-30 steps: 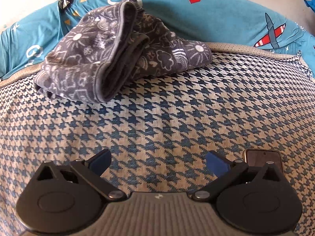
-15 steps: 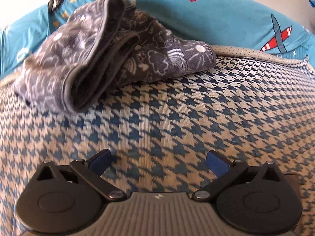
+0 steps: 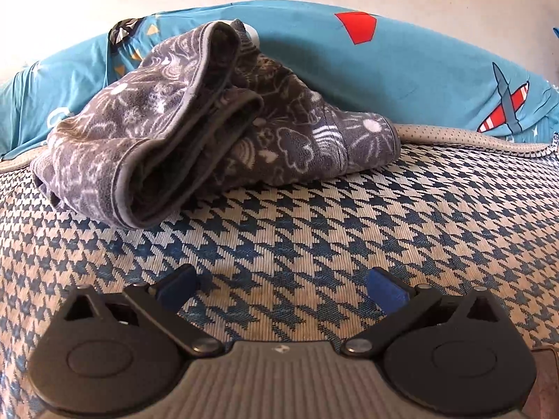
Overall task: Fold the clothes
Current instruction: 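Move the right tool toward the grey fleece garment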
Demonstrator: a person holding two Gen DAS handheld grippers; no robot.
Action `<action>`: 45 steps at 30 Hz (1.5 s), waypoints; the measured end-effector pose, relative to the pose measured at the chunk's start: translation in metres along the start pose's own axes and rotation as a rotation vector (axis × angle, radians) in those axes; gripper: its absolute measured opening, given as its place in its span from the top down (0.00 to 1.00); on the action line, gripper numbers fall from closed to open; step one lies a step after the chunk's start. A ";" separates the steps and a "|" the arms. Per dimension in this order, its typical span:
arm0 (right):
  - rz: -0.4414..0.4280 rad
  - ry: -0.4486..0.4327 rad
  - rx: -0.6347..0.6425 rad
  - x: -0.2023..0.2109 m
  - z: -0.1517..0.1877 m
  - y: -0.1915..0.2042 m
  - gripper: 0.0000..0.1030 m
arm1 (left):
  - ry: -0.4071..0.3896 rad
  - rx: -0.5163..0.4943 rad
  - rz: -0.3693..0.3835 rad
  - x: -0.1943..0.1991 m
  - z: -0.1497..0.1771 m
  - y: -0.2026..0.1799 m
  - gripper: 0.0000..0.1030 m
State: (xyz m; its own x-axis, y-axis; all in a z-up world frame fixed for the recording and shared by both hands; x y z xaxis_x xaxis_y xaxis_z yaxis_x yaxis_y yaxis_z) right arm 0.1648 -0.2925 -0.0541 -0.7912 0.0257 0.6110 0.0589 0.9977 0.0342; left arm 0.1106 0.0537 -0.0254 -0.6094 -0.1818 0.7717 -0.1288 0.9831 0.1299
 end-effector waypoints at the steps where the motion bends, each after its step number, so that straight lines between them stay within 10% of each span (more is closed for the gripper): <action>1: 0.002 -0.004 0.003 0.000 0.000 0.000 0.00 | 0.001 -0.003 0.000 0.000 0.000 -0.001 0.00; 45: -0.004 -0.008 -0.001 0.003 0.001 0.001 0.00 | 0.043 -0.042 0.020 0.001 0.018 0.008 0.00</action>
State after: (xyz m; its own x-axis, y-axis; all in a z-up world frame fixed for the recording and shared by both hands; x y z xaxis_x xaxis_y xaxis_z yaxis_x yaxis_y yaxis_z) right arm 0.1620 -0.2918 -0.0536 -0.7960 0.0226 0.6048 0.0569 0.9977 0.0376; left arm 0.0948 0.0610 -0.0345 -0.5771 -0.1618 0.8005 -0.0829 0.9867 0.1397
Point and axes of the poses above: each gripper's, at about its wrist camera, not at the fingertips, and x roughly against the way its jaws point, y to its left, z to its underside, the point moved 4 cm from there along -x, roughly the way its jaws point, and after that the axes turned 5 degrees about -x, right-handed, at the moved point
